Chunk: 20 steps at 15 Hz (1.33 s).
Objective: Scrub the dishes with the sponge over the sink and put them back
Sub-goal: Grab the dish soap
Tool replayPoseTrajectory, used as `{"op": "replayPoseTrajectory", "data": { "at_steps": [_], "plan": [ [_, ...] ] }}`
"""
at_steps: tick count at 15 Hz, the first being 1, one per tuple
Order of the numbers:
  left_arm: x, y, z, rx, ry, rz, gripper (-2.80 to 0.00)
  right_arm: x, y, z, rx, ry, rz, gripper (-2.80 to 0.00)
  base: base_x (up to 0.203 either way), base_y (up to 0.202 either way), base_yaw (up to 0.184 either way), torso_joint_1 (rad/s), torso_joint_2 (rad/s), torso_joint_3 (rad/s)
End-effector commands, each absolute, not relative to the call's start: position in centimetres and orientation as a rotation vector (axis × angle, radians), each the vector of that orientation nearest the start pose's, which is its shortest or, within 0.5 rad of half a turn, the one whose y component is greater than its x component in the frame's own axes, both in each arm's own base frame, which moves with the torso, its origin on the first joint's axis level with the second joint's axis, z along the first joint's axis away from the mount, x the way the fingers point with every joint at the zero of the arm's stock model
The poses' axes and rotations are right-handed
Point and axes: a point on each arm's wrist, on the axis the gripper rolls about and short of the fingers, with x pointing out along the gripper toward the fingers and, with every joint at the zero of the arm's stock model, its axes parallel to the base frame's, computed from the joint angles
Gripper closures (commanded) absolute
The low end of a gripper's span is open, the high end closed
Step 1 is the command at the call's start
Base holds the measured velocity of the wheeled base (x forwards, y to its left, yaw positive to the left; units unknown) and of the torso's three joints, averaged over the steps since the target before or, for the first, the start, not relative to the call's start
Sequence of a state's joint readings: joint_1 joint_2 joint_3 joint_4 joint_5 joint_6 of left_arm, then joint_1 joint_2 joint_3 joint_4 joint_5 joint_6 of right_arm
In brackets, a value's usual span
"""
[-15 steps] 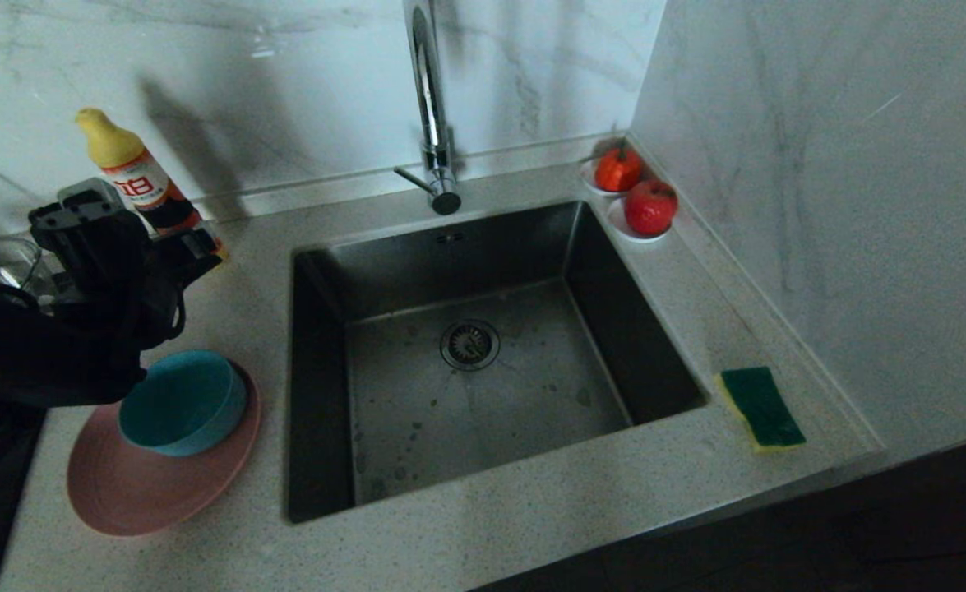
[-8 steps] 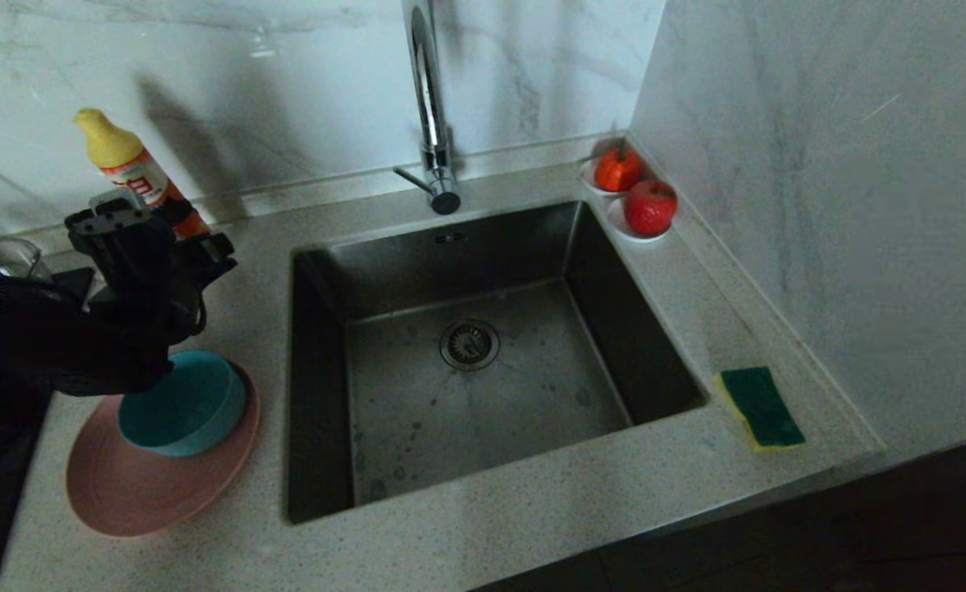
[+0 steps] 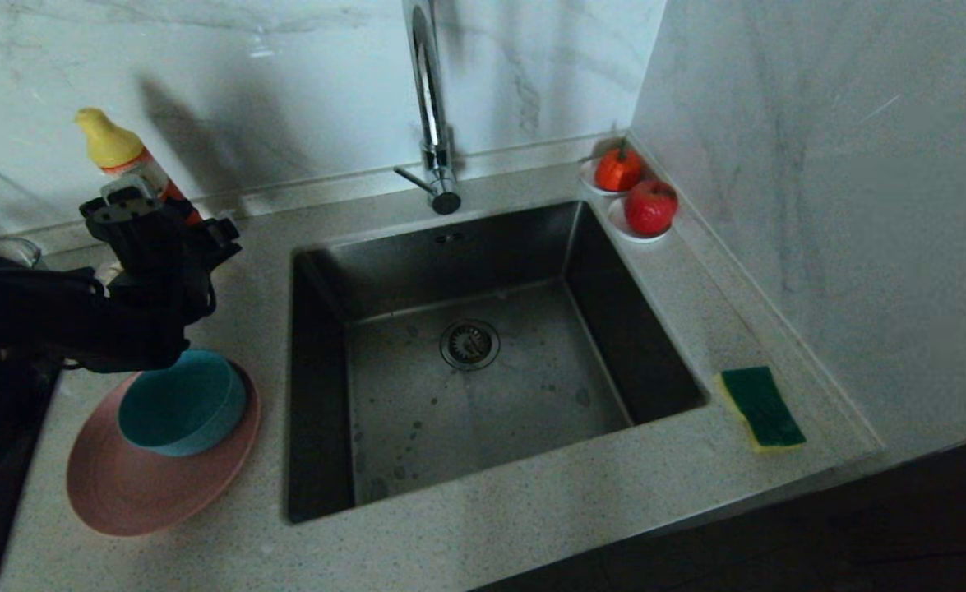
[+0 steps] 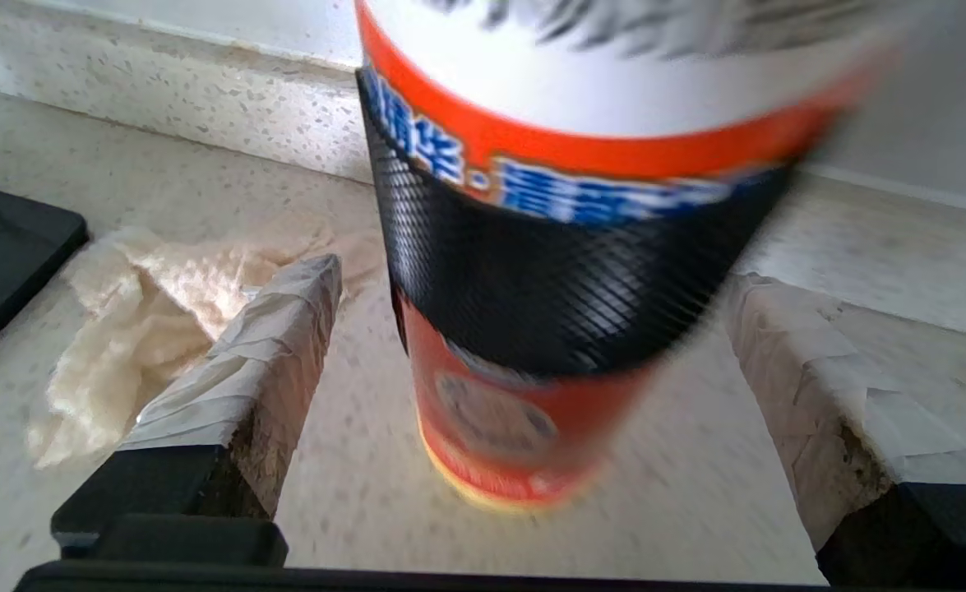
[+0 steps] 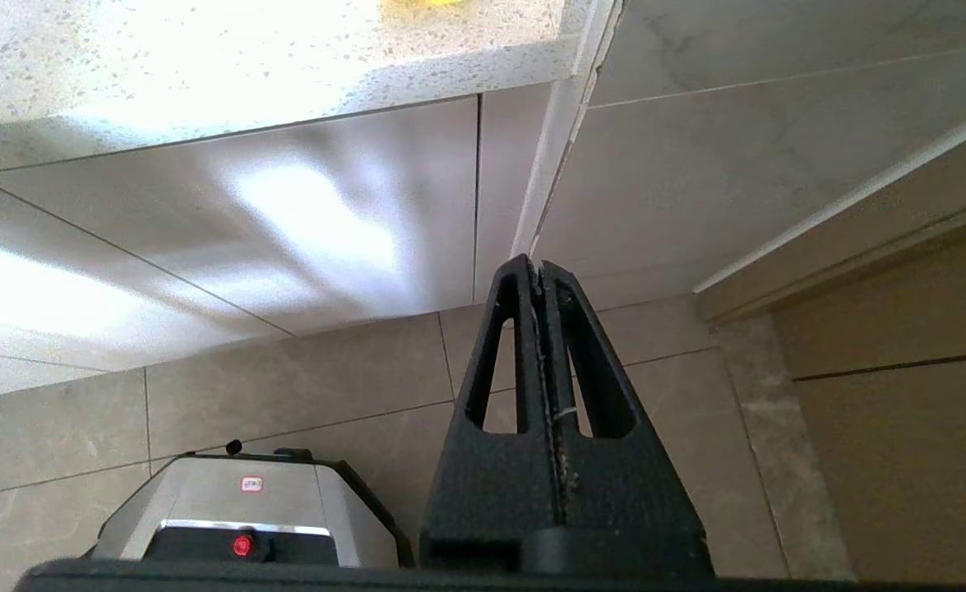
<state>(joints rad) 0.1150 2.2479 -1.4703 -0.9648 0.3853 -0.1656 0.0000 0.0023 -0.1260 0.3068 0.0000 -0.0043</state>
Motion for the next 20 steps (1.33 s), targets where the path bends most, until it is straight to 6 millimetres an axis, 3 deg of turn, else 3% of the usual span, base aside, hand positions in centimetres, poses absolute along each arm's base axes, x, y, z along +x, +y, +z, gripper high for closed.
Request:
{"op": "replayPoseTrajectory", "data": {
  "at_steps": [1, 9, 13, 20],
  "plan": [
    [47.3, 6.5, 17.3, -0.177, -0.230, 0.490, -2.80, -3.5, 0.0, 7.8, -0.005, 0.186, 0.000, 0.00, 0.000, 0.000, 0.000, 0.000, 0.00, 0.000],
    [49.7, 7.1, 18.1, -0.131, -0.315, 0.496, -2.80, -3.5, 0.0, 7.8, -0.005, 0.186, 0.000, 0.00, 0.000, 0.000, 0.000, 0.000, 0.00, 0.000],
    [50.1, 7.2, 17.2, -0.127, -0.296, 0.498, -2.80, -3.5, 0.0, 7.8, -0.005, 0.186, 0.000, 0.00, 0.000, 0.000, 0.000, 0.000, 0.00, 0.000],
    [51.0, 7.3, 18.3, -0.131, -0.328, 0.495, -2.80, -3.5, 0.0, 7.8, -0.005, 0.187, 0.000, 0.00, 0.000, 0.000, 0.000, 0.000, 0.00, 0.000]
  ]
}}
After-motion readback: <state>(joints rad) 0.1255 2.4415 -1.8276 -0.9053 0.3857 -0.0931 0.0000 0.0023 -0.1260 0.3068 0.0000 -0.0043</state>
